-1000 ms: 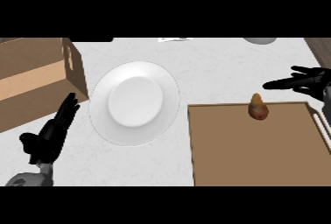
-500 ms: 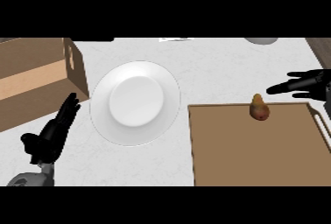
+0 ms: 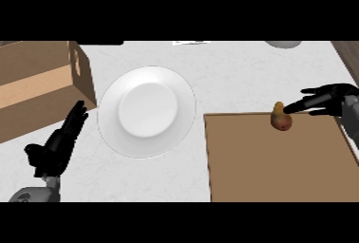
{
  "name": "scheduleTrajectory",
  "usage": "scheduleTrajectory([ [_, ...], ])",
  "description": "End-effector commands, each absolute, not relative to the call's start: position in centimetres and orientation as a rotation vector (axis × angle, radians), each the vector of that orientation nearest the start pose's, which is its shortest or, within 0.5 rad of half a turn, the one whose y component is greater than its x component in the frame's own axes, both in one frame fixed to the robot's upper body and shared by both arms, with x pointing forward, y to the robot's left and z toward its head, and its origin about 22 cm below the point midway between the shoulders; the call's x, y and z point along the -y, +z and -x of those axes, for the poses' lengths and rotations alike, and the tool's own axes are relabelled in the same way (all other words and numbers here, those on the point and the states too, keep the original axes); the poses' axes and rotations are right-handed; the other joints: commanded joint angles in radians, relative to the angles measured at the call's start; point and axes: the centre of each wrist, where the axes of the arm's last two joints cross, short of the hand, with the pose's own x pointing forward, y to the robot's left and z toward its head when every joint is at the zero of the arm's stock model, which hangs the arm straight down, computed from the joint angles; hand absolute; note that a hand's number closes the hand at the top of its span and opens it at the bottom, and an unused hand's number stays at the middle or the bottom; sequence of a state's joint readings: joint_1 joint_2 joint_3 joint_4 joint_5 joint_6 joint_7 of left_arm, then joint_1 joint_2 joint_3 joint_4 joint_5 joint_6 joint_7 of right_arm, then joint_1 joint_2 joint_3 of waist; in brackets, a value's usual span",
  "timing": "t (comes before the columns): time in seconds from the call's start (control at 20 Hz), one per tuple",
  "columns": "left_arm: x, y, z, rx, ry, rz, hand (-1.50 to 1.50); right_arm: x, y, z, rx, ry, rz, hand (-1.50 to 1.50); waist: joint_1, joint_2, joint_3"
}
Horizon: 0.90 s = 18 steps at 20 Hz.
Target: Pick the pear from the tray and place it in the plate
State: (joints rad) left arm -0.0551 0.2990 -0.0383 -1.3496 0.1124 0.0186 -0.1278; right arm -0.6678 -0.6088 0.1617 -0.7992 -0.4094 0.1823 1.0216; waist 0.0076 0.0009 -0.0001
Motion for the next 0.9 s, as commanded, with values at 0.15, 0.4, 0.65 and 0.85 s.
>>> scheduleTrajectory([
  [0.15, -28.9, -2.5, -24.7, 1.517, -0.151, -0.153, 0.00, 33.3, 7.4, -40.5, 0.324, 0.251, 0.198, -1.50, 0.011, 0.003, 0.001],
  [0.4, -31.3, -1.2, -24.0, 1.519, -0.161, -0.145, 0.00, 33.4, 3.9, -38.7, 0.279, 0.289, 0.216, -1.50, 0.008, 0.001, 0.001],
  [0.65, -30.2, -1.5, -25.7, 1.516, -0.149, -0.158, 0.00, 33.3, 3.8, -38.4, 0.303, 0.282, 0.170, -1.50, -0.003, 0.000, 0.000],
  [0.85, -29.0, -2.1, -25.0, 1.514, -0.150, -0.148, 0.00, 32.0, 2.8, -38.3, 0.374, 0.318, 0.110, 1.50, 0.001, 0.000, 0.001],
])
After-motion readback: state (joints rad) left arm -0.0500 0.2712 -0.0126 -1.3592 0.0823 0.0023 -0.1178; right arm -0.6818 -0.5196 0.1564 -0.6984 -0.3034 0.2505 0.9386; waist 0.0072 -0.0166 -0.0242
